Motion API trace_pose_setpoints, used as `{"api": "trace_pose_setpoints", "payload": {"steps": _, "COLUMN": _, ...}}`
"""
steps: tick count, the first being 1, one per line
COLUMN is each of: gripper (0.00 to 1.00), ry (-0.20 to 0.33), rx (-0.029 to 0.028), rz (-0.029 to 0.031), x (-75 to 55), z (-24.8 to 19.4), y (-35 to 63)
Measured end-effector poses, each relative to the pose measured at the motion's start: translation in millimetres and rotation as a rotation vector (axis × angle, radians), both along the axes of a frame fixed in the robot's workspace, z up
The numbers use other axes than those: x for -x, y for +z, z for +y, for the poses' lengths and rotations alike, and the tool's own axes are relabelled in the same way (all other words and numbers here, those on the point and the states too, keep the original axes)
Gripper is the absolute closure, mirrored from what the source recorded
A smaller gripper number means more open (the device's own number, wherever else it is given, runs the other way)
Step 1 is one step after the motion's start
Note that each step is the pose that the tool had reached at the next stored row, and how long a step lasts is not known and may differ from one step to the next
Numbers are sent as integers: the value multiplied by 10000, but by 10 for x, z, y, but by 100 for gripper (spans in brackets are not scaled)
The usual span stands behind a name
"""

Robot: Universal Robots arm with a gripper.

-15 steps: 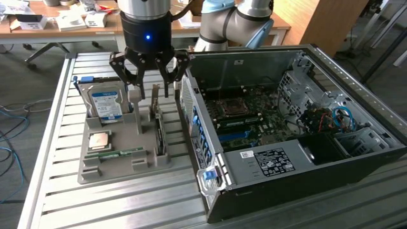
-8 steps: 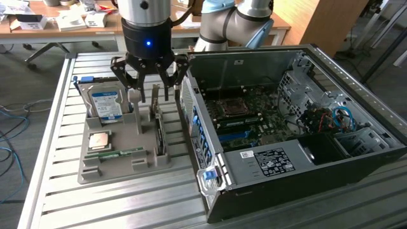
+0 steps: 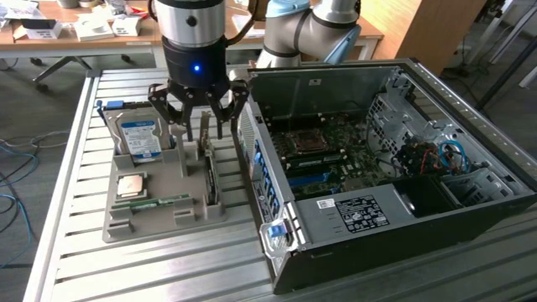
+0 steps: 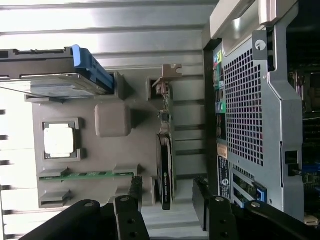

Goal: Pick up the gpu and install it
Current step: 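Pick up the gpu and move the gpu toward the slot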

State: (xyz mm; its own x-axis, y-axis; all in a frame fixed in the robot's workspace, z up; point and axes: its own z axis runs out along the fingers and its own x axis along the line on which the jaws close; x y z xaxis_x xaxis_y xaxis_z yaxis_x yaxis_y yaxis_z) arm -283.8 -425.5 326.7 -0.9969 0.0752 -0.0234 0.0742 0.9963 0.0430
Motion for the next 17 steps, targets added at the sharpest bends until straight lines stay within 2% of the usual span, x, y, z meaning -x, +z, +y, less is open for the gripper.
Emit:
{"api": "trace_pose_setpoints", "payload": {"steps": 11, "gripper": 47, "ry": 0, "rx": 0, "rz": 0, "x": 0, "z": 0, "y": -190}}
{"api": "trace_pose_setpoints", "payload": {"steps": 17, "gripper": 47, "ry": -1, "rx": -1, "rz": -1, "x": 0, "z": 0, "y": -220}}
